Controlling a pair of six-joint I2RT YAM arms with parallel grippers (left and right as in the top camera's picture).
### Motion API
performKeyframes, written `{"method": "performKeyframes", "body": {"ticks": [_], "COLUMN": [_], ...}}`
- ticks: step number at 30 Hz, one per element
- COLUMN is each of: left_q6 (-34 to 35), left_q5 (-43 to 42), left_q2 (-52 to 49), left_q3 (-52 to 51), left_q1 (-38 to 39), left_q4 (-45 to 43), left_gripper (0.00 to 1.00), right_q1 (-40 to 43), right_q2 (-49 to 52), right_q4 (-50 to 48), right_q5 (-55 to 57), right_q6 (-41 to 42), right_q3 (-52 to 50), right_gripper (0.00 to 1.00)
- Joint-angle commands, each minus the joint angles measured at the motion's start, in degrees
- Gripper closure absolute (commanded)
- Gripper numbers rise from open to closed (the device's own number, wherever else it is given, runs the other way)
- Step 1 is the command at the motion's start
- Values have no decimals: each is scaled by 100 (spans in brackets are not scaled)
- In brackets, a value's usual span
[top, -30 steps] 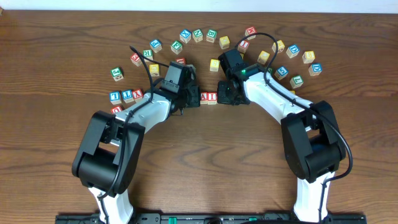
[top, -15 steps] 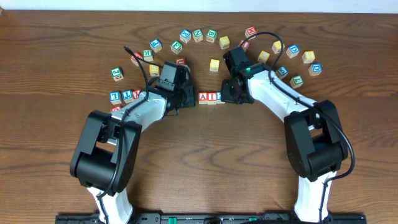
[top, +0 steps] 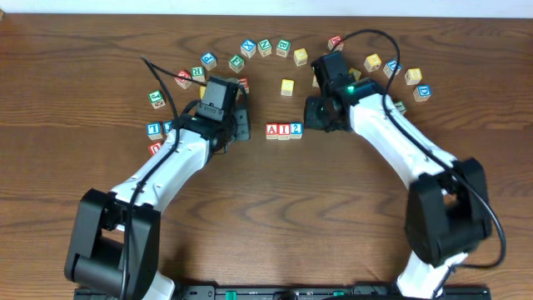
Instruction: Spell out AI2
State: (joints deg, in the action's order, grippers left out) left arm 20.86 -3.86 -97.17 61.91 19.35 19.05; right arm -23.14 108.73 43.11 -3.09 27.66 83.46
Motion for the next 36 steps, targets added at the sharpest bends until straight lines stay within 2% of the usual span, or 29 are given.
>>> {"method": "performKeyframes", "body": {"ticks": [1, 12, 21, 36], "left_q6": [345, 494, 492, 494], "left_q5": [763, 761, 763, 761], "left_q2": [227, 361, 271, 264], "left_q3": [22, 20, 17, 17], "left_q1": [-282, -1193, -1233, -1233], "left_q4": [291, 568, 557, 555], "left_gripper": [93, 93, 92, 92], "right_q1": [-208, -920, -1049, -1051], "right_q2": [-72, 297, 828, 861], "right_q4": [44, -26, -201, -326], "right_q5": [-402, -341, -343, 149], "right_q6": [-308, -170, -109, -87], "right_q3": [-7, -15, -15, -17], "right_gripper": [98, 98, 99, 99]}}
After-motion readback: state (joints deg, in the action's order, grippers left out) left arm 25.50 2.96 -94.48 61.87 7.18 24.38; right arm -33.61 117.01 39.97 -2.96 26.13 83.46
